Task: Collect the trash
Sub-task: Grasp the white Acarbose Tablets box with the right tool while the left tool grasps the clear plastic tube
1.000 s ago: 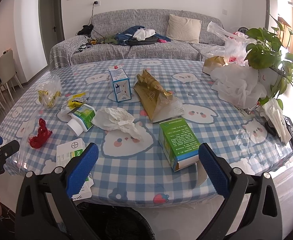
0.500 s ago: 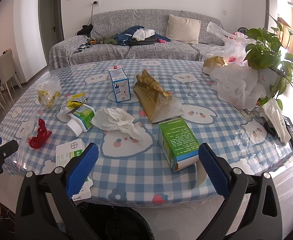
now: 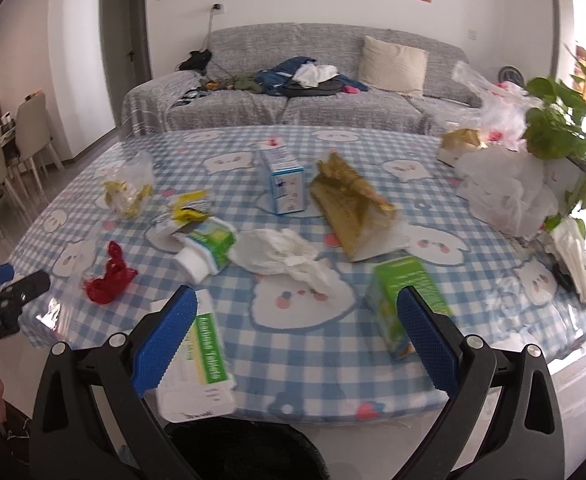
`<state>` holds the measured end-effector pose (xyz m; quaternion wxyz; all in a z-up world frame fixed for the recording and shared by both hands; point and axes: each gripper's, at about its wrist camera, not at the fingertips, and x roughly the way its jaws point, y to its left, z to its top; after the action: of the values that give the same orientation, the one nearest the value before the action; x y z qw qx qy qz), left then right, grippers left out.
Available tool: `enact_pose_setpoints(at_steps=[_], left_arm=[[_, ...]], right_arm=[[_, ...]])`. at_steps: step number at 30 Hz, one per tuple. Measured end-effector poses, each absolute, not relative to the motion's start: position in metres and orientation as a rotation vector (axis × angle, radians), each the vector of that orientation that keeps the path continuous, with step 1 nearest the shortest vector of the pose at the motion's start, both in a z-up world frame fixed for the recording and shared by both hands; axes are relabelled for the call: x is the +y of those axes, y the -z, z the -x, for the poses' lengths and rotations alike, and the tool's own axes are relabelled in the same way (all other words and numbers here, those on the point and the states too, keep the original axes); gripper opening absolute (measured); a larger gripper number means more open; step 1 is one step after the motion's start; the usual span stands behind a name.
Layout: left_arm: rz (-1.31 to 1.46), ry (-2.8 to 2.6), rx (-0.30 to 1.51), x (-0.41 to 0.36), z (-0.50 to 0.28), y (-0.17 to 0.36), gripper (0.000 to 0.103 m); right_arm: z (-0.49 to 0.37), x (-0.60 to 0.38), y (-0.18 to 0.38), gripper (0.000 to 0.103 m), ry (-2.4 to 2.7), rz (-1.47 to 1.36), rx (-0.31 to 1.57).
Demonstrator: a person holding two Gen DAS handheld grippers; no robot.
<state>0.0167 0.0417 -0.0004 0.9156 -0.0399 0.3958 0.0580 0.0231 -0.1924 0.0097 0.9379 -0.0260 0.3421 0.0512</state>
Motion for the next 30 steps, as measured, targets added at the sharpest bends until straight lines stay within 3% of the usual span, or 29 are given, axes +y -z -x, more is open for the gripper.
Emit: enact_pose_setpoints(at_steps=[13, 27, 30], left_arm=[[0.071, -0.212, 0.892, 0.077, -0.059, 0.026, 0.096], [0.117, -0.236, 1.020, 0.092, -0.115, 0.060, 0.085], [0.119, -0.244, 1.025, 0.092, -0.119, 0.063, 0.081]], right_arm=[[-0.037, -0.131, 0.034, 0.096, -0.186, 0.128, 0.806], [-0.046, -0.113, 0.059, 0.093, -0.202, 0.171, 0.871], [-0.047, -0.112, 0.059, 0.088, -0.212, 0.162, 0.875]])
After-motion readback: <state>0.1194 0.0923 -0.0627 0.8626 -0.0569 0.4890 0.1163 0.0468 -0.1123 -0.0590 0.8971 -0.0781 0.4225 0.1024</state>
